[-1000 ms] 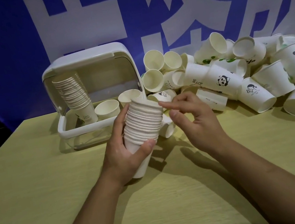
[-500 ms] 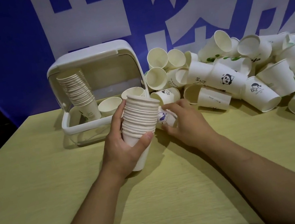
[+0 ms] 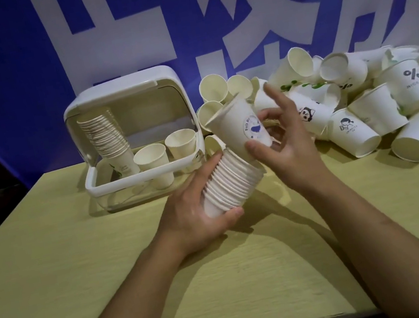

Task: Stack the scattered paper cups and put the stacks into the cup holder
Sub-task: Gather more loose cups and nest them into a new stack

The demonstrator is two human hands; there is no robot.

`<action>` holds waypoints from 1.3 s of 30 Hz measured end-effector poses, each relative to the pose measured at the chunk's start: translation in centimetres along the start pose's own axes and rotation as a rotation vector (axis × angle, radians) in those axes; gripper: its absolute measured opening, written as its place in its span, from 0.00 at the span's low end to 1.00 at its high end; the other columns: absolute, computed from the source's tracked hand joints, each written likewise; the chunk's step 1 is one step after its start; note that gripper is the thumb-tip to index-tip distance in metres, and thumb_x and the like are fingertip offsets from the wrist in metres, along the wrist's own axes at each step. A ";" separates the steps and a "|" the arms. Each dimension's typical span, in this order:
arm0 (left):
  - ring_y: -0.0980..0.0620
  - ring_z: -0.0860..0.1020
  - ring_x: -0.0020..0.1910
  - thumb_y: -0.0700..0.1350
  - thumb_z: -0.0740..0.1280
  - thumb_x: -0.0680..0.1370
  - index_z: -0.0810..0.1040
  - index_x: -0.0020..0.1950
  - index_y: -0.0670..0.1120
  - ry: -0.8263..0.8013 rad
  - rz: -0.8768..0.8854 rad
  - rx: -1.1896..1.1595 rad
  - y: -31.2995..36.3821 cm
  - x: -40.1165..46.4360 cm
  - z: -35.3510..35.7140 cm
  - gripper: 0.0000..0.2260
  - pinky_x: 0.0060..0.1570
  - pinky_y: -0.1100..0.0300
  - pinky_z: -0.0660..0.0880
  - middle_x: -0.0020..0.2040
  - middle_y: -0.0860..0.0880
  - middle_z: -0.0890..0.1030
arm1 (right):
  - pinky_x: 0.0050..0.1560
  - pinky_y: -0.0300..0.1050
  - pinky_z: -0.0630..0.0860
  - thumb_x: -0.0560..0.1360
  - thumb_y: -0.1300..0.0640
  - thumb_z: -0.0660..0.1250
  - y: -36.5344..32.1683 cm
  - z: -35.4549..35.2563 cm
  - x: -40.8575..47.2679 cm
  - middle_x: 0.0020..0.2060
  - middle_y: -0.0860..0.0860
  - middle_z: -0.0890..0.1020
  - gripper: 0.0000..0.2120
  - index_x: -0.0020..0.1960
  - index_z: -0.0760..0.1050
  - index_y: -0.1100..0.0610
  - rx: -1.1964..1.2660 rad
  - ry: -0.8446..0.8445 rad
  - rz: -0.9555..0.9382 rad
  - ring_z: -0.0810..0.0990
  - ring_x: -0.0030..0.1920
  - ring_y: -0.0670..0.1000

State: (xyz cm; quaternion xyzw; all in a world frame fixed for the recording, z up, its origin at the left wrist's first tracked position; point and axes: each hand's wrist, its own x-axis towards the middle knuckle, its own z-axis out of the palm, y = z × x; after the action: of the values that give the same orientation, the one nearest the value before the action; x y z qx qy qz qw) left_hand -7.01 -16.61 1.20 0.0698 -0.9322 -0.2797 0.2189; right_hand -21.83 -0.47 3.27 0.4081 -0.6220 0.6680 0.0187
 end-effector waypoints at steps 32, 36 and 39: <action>0.61 0.77 0.63 0.59 0.74 0.68 0.60 0.74 0.66 -0.072 0.276 -0.844 19.9 6.8 21.8 0.38 0.61 0.58 0.77 0.65 0.68 0.74 | 0.66 0.55 0.69 0.75 0.53 0.72 -4.3 -30.1 -11.3 0.72 0.52 0.67 0.31 0.75 0.65 0.47 -1.407 0.405 0.398 0.66 0.70 0.58; 0.62 0.76 0.65 0.59 0.73 0.68 0.59 0.74 0.66 -0.006 0.245 -0.884 18.7 7.1 21.7 0.38 0.59 0.68 0.75 0.67 0.66 0.73 | 0.70 0.58 0.68 0.76 0.45 0.71 -3.6 -31.5 -6.3 0.75 0.50 0.62 0.33 0.76 0.60 0.40 -1.433 0.234 0.435 0.61 0.74 0.58; 0.60 0.76 0.65 0.60 0.73 0.68 0.60 0.77 0.62 0.011 0.238 -0.865 18.2 6.9 21.7 0.39 0.61 0.64 0.76 0.69 0.62 0.74 | 0.67 0.60 0.71 0.76 0.42 0.70 -2.4 -31.9 -3.6 0.76 0.51 0.61 0.32 0.76 0.61 0.39 -1.445 0.185 0.515 0.61 0.75 0.60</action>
State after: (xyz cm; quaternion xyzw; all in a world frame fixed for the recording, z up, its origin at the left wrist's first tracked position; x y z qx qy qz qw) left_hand -23.01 7.47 -2.43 -0.1342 -0.7298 -0.6163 0.2637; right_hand -34.74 28.79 6.57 0.0797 -0.9748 0.1107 0.1764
